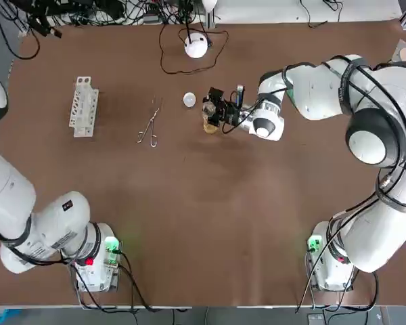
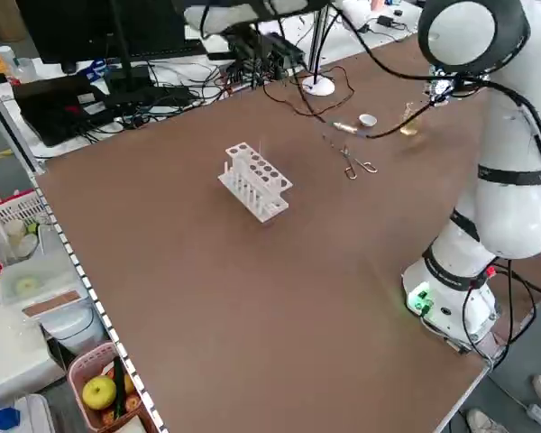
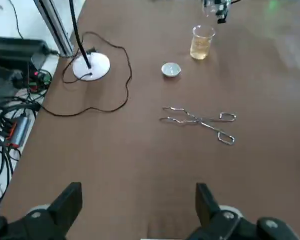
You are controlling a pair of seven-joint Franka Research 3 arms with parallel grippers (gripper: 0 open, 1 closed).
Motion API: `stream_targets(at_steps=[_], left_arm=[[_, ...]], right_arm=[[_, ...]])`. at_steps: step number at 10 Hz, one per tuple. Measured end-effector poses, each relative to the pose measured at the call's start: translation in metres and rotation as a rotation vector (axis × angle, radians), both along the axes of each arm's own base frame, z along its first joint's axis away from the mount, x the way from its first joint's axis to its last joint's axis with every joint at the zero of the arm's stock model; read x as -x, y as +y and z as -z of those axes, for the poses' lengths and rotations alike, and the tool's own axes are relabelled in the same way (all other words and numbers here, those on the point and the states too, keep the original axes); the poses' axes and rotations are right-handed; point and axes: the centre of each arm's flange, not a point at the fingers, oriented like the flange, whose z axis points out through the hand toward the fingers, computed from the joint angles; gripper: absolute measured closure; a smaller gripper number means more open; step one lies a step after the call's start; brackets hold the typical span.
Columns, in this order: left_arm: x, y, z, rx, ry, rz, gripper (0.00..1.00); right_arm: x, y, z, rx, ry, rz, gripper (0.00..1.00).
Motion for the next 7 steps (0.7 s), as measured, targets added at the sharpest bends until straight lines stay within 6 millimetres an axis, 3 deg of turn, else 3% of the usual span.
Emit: stream_targets(at_steps=[3, 5, 7], left_arm=[[-0.004, -0.095, -0.037, -0.192, 0.131, -0.134, 0.0], [-0.009, -0.13, -0.047, -0.304, 0.144, -0.269, 0.0], [-0.01, -0.15, -0.043, -0.386, 0.222, -0.461, 0.0]], right_arm=[[-0.002, -0.001, 0.0, -0.036, 0.102, 0.008, 0.61], [-0.004, -0.002, -0.001, -0.076, 0.192, 0.014, 0.61], [-0.006, -0.001, -0.005, -0.111, 0.243, 0.014, 0.61]])
